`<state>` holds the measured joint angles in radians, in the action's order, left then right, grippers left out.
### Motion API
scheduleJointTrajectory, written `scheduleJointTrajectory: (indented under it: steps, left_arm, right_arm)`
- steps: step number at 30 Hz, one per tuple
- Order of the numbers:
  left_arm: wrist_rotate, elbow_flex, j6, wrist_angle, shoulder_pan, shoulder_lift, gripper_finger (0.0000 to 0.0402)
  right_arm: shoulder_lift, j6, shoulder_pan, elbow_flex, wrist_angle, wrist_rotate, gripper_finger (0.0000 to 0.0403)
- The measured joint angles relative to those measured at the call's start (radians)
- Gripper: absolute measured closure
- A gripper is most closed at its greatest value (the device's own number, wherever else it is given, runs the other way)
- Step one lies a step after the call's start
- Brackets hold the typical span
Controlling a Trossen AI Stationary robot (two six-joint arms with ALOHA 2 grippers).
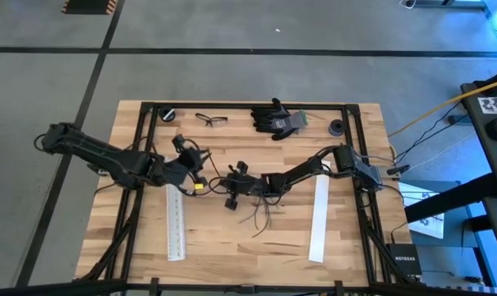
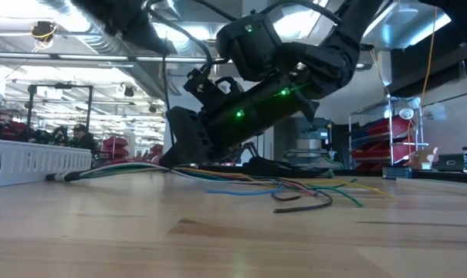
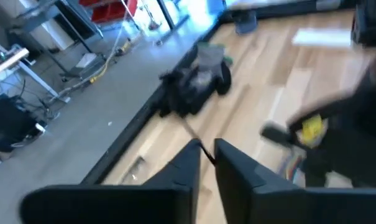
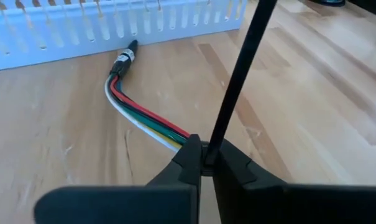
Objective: Ziptie cables
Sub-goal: Close the zip tie
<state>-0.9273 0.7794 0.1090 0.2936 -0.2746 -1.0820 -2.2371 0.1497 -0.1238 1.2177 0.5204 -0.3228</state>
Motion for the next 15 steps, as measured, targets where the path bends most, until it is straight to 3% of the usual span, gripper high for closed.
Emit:
scheduleJointTrajectory:
  steps: [4,7,11,15]
  left_arm:
    - [-0.008,0.095,0.006,0.12,-0.002,0.053,0.0312]
    - [0.011,0.147,0.099,0.261,-0.031,0.098,0.0278]
    - [0.093,0.143,0.342,0.449,-0.074,0.159,0.0256]
    - [0.201,0.04,0.599,0.555,-0.12,0.165,0.0251]
  right_arm:
    - [0.0,-0.001,0.0,0.0,-0.009,0.008,0.0402]
    - [0.0,-0.001,0.0,0.0,-0.007,0.014,0.0402]
    - [0.0,-0.004,0.0,0.0,-0.009,0.023,0.0402]
    - [0.0,-0.024,0.002,0.0,-0.007,0.024,0.0402]
